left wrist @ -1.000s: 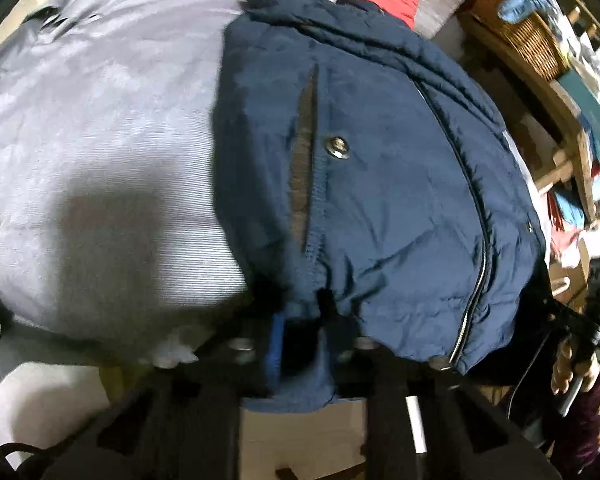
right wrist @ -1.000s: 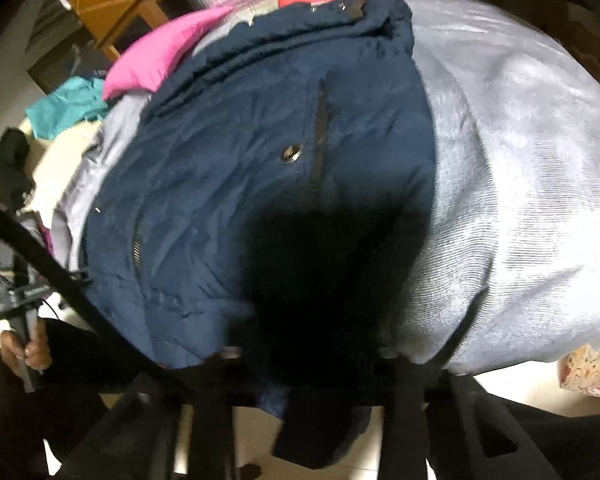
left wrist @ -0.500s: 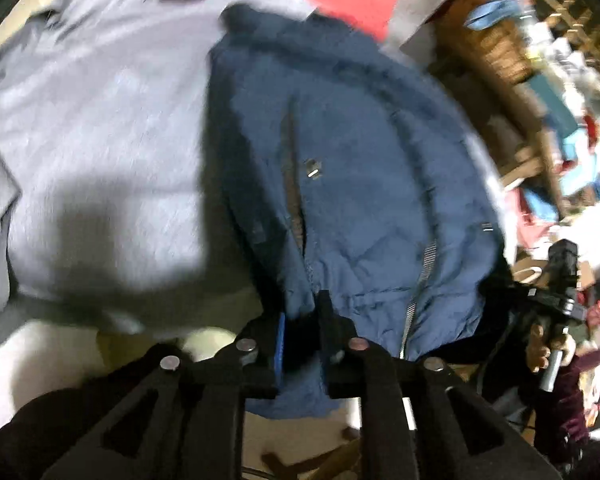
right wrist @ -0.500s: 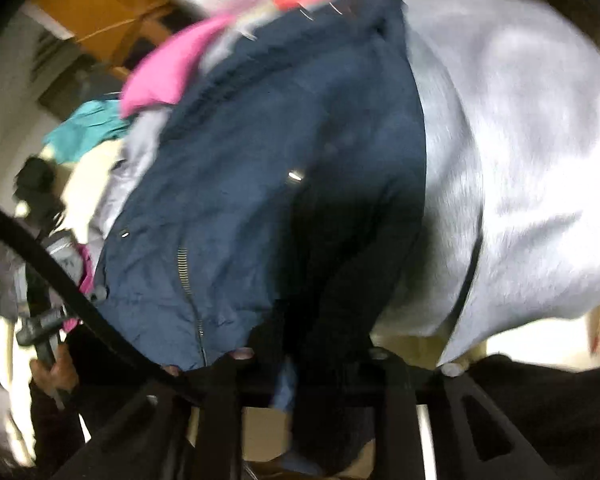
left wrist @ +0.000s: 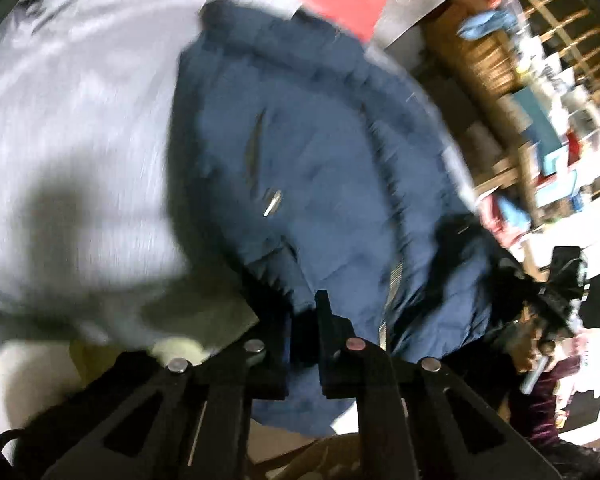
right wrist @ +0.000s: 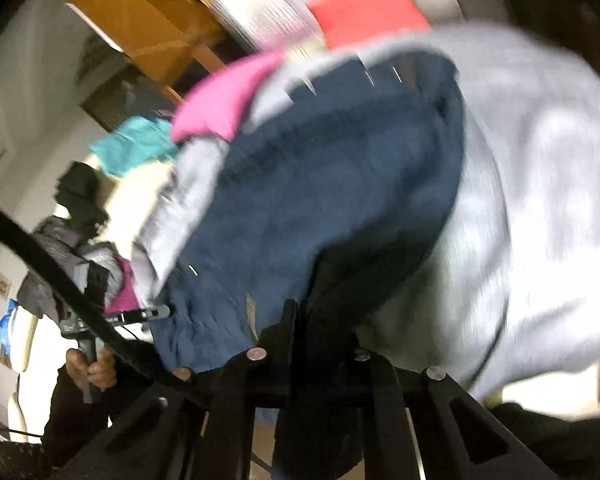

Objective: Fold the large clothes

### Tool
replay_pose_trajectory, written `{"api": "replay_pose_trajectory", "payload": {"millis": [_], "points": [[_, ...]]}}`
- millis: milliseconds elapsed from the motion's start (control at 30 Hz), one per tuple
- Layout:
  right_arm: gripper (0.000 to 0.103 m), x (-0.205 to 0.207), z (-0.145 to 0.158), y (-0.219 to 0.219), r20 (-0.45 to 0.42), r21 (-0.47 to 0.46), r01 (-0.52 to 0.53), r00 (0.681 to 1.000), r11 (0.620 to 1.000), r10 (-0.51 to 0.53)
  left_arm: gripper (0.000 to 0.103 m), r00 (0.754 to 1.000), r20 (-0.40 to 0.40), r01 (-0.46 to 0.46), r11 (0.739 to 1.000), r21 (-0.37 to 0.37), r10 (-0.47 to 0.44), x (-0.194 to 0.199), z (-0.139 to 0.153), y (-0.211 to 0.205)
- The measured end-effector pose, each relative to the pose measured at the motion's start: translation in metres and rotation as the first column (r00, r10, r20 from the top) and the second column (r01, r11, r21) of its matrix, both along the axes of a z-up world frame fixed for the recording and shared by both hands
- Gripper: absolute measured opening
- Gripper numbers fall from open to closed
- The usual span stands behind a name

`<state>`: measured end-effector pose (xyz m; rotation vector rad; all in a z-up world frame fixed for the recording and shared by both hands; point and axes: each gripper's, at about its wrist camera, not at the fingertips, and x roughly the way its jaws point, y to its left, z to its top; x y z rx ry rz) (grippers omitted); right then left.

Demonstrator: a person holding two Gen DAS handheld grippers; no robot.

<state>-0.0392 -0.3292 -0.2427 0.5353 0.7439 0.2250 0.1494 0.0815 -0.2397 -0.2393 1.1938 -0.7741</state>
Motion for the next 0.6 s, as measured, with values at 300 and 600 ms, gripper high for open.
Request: {"api": "replay_pose_trajectory", "payload": {"millis": [300,600], "points": [[0.011,0.063,0.054,-0.030,0.211,0.073,0.172,0.960,0.982,-0.183,0.009,0.986,0.137,-0.073,0.982,-0.173,0.097,0.075,0.088,-0.016],[0.011,0.167,0.049,-0.091,0.226,0.202,0.321,0.904,0.925,-0.363,0.009,0.933,0.147,-0.286,0.925,-0.250,0.329,0.165,0.087,-0.028]]}}
